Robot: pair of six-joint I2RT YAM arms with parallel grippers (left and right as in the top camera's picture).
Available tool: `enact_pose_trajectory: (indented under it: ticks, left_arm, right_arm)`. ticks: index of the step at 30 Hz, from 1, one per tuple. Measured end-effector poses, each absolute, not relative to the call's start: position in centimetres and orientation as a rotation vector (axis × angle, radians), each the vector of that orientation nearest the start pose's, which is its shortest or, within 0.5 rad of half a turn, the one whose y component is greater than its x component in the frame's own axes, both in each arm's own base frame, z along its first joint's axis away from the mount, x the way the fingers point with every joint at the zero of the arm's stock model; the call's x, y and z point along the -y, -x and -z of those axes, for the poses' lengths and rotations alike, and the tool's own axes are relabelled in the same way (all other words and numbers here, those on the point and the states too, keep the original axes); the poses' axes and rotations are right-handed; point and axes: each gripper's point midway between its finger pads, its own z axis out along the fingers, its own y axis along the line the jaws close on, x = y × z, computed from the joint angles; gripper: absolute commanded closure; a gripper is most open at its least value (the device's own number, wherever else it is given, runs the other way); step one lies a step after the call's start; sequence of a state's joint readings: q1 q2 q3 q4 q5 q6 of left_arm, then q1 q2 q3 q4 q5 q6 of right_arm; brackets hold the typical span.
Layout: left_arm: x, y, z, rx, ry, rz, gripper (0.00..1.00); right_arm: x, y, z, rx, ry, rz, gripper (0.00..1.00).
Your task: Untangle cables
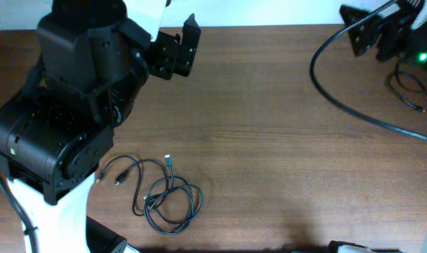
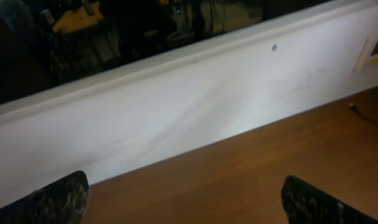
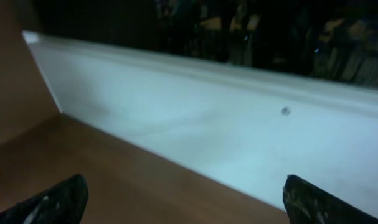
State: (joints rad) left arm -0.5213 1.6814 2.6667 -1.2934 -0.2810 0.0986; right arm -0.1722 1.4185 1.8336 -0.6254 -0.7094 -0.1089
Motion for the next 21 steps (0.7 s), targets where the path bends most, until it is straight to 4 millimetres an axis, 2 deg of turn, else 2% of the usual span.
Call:
enact_pose_trajectory:
  ticks: [1, 2, 3, 4, 5, 6, 7, 8, 9, 11, 13, 14, 15, 16, 17, 18, 19, 20, 21]
  left_arm:
    - [13.8, -33.8, -53.8, -1.835, -0.399, 0.007, 0.01]
    - [13.5, -33.8, -53.7, -1.839, -0.399, -0.015, 0.01]
    - [13.3, -34.0, -54.0, -1.829, -0.389, -0.034, 0.01]
    - [13.2, -34.5, -55.0, -1.785, -0.368, -0.049, 0.01]
    - [13.4, -35.1, -57.6, -1.681, -0.335, -0.043, 0.01]
    - [13.4, -35.4, -59.2, -1.619, -0.312, -0.038, 0.01]
    - [13.4, -35.5, -61.2, -1.546, -0.285, -0.028, 0.01]
    - [13.4, -35.3, -61.1, -1.548, -0.294, -0.038, 0.01]
    - [13.1, -35.1, -58.9, -1.627, -0.343, -0.078, 0.01]
    - [12.3, -34.0, -55.8, -1.682, -0.377, -0.112, 0.01]
    - [10.5, -31.0, -54.9, -1.568, -0.315, -0.088, 0.01]
    - [7.9, -27.1, -51.6, -1.550, -0.292, -0.093, 0.01]
    - [6.4, -24.5, -50.1, -1.541, -0.272, -0.080, 0.01]
    - [4.9, -22.1, -46.2, -1.617, -0.269, -0.076, 0.01]
    - [3.2, -19.4, -41.0, -1.731, -0.222, -0.032, 0.01]
    - [2.6, -18.4, -38.3, -1.802, -0.196, -0.015, 0.01]
    - [2.5, -17.8, -34.7, -1.930, -0.192, -0.013, 0.01]
    - [2.7, -17.6, -32.2, -2.011, -0.190, 0.003, 0.01]
    - [3.9, -17.8, -30.4, -2.063, -0.199, 0.065, 0.09]
  right_arm:
    - [-5.5, -38.6, -47.7, -1.657, 0.480, -0.421, 0.01]
    - [-6.2, -36.6, -47.5, -1.581, 0.518, -0.388, 0.01]
    - [-6.7, -32.6, -48.3, -1.444, 0.549, -0.318, 0.01]
    - [-7.3, -28.4, -49.5, -1.355, 0.563, -0.282, 0.01]
    - [-7.6, -25.3, -50.0, -1.313, 0.553, -0.277, 0.01]
    - [-7.7, -24.2, -49.1, -1.350, 0.537, -0.298, 0.01]
    - [-7.5, -24.5, -46.9, -1.433, 0.503, -0.331, 0.01]
    - [-7.2, -25.4, -44.9, -1.521, 0.469, -0.359, 0.01]
    - [-7.0, -26.2, -43.4, -1.578, 0.446, -0.374, 0.01]
    - [-6.8, -26.9, -42.6, -1.613, 0.432, -0.385, 0.01]
    - [-6.8, -26.8, -41.2, -1.672, 0.415, -0.409, 0.01]
    - [-6.8, -26.9, -40.9, -1.687, 0.409, -0.413, 0.01]
    - [-6.7, -26.9, -40.8, -1.692, 0.407, -0.414, 0.01]
    - [-6.7, -27.0, -40.6, -1.702, 0.404, -0.420, 0.01]
    - [-6.7, -27.1, -40.5, -1.706, 0.399, -0.424, 0.01]
    - [-6.7, -27.1, -40.6, -1.702, 0.399, -0.423, 0.01]
    - [-6.7, -27.1, -40.5, -1.708, 0.395, -0.429, 0.01]
    - [-6.8, -27.0, -40.3, -1.714, 0.396, -0.440, 0.01]
    - [-7.0, -26.8, -39.8, -1.737, 0.394, -0.456, 0.01]
